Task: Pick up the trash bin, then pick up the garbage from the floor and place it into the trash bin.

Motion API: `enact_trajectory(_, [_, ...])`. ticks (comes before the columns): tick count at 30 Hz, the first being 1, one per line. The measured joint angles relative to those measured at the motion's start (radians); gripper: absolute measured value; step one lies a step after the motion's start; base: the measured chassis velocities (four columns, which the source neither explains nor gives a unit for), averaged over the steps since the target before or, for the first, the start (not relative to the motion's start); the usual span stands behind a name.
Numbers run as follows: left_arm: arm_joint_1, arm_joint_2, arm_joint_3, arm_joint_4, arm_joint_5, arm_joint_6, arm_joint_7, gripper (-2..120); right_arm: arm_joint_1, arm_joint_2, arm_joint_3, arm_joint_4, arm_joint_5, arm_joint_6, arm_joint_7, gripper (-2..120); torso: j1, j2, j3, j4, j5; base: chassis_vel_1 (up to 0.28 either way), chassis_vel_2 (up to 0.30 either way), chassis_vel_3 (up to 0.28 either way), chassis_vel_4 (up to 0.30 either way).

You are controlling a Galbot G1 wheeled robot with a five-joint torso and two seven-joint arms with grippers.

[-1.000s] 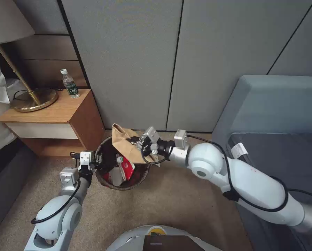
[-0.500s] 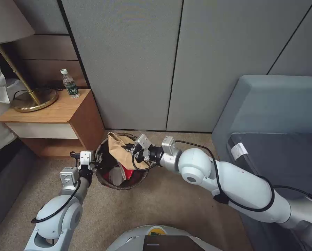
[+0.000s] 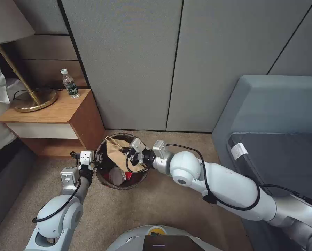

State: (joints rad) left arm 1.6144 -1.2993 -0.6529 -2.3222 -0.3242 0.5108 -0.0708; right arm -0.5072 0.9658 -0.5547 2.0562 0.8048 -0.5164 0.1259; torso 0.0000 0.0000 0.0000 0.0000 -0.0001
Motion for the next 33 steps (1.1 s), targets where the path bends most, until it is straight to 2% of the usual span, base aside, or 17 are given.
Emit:
enact_trajectory(2, [0.000,-0.001,0.001,0.000,0.001,0.000,0.000,5,0.000,0.006,-0.002,-0.006,-0.011,0.000,0.005,22,0.000,0.000,0.000,0.0000,0.0000,0.000,0.000,0.000,0.000])
enact_trajectory(3, [0.000,-0.001,0.001,0.000,0.001,0.000,0.000,5,0.000,0.006,-0.002,-0.006,-0.011,0.000,0.005,22,0.000,0.000,0.000,0.0000,0.0000,0.000,0.000,0.000,0.000])
enact_trajectory(5, [0.001,-0.001,0.001,0.000,0.001,0.000,0.000,5,0.000,0.011,-0.002,-0.011,-0.022,0.001,0.005,32,0.000,0.000,0.000,0.0000,0.0001,0.000,0.000,0.000,0.000])
enact_trajectory(7, [0.001,-0.001,0.001,0.000,0.001,0.000,0.000,5,0.000,0.011,-0.002,-0.012,-0.023,0.001,0.005,34,0.000,0.000,0.000,0.0000,0.0000,0.000,0.000,0.000,0.000])
enact_trajectory(11, [0.001,-0.002,0.001,0.000,0.001,0.000,0.000,5,0.001,0.014,-0.003,-0.017,-0.025,0.002,0.005,52,0.000,0.000,0.000,0.0000,0.0001,0.000,0.000,0.000,0.000])
enact_trajectory(12, [0.001,-0.002,0.001,0.000,0.001,0.000,0.000,5,0.001,0.014,-0.003,-0.017,-0.025,0.002,0.005,52,0.000,0.000,0.000,0.0000,0.0001,0.000,0.000,0.000,0.000])
enact_trajectory(16, [0.001,-0.003,0.003,-0.002,0.001,0.000,0.001,5,0.001,0.017,-0.002,-0.030,-0.036,0.007,0.005,72,0.000,0.000,0.000,0.0000,0.0001,0.000,0.000,0.000,0.000])
enact_trajectory(17, [0.001,-0.003,0.003,-0.002,0.001,0.000,0.001,5,0.001,0.017,-0.002,-0.030,-0.036,0.007,0.005,72,0.000,0.000,0.000,0.0000,0.0001,0.000,0.000,0.000,0.000])
enact_trajectory(20, [0.000,-0.004,0.005,-0.002,0.002,0.000,0.001,5,0.001,0.016,0.003,-0.030,-0.038,0.009,0.006,86,0.000,0.000,0.000,0.0000,0.0001,0.000,0.000,0.000,0.000])
enact_trajectory(21, [0.000,-0.004,0.005,-0.002,0.002,0.000,0.001,5,0.001,0.016,0.003,-0.030,-0.038,0.009,0.006,86,0.000,0.000,0.000,0.0000,0.0001,0.000,0.000,0.000,0.000])
enact_trajectory(24, [0.000,-0.005,0.006,-0.002,0.002,-0.001,0.001,5,0.001,0.015,0.008,-0.030,-0.038,0.010,0.009,97,0.000,0.000,0.000,-0.0001,0.0001,0.000,0.000,0.000,0.000])
enact_trajectory(33, [-0.001,-0.004,0.001,-0.002,0.000,-0.002,0.001,5,-0.014,0.010,0.066,0.016,-0.016,0.032,0.031,100,0.000,0.000,0.000,0.0001,0.0002,0.000,0.000,0.000,0.000])
